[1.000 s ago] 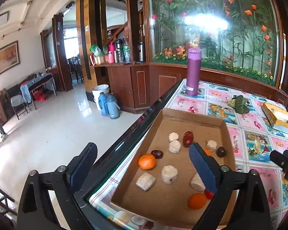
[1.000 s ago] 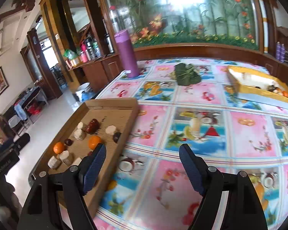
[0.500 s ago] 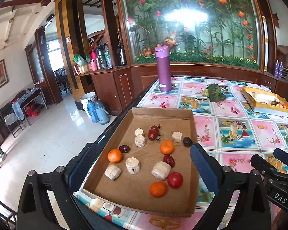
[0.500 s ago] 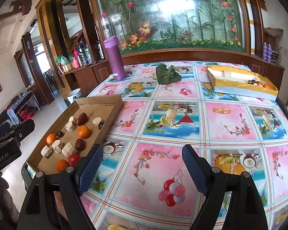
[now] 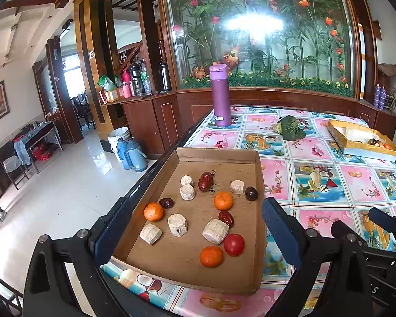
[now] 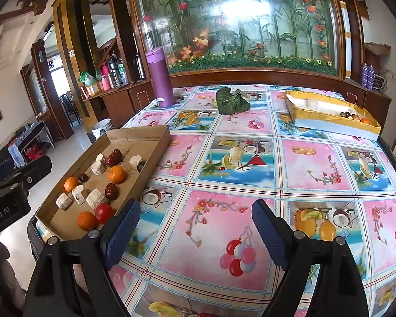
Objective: Organize fruits
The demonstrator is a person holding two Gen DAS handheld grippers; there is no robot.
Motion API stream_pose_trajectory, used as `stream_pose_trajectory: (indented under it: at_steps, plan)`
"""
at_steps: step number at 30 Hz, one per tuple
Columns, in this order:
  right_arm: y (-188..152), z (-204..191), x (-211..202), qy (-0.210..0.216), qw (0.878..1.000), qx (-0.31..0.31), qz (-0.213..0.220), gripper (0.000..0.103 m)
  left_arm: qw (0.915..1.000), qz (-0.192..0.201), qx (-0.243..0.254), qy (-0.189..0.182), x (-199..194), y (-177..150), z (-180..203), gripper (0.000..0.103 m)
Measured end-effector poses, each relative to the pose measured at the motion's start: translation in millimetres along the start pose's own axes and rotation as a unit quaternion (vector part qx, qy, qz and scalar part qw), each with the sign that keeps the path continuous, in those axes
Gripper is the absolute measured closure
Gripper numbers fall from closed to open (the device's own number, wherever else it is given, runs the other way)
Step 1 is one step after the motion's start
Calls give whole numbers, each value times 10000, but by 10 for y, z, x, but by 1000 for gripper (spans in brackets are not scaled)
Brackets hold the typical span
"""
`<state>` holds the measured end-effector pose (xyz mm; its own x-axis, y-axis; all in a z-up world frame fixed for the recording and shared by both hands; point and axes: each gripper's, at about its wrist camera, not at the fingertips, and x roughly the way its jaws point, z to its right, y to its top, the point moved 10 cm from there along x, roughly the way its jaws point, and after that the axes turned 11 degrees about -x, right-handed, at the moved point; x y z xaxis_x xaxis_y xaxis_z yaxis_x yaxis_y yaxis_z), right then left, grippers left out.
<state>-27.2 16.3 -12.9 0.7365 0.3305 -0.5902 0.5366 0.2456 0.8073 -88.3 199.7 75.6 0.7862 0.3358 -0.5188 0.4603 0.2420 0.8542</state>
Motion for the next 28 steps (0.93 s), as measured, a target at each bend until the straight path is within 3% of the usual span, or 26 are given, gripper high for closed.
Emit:
stream_pose_trajectory:
  at_steps: [13,20,26,28]
  plan:
    - [36,-238,-14,-159,9987,-463,126,11,9959,756,-429,234,-242,62,-269,0]
    - [12,-330,24,-133,9982,-584,77,11,9981,339,-466,-222,-120,-14,-211,0]
    - [44,-332,-9,-207,9976,-650,106,11,9989,414,-184,-73,-83,116,-112,0]
    - [58,-251,-24,-218,9983,-540,97,10,9992,295,-113,-263,-60,155,10,0]
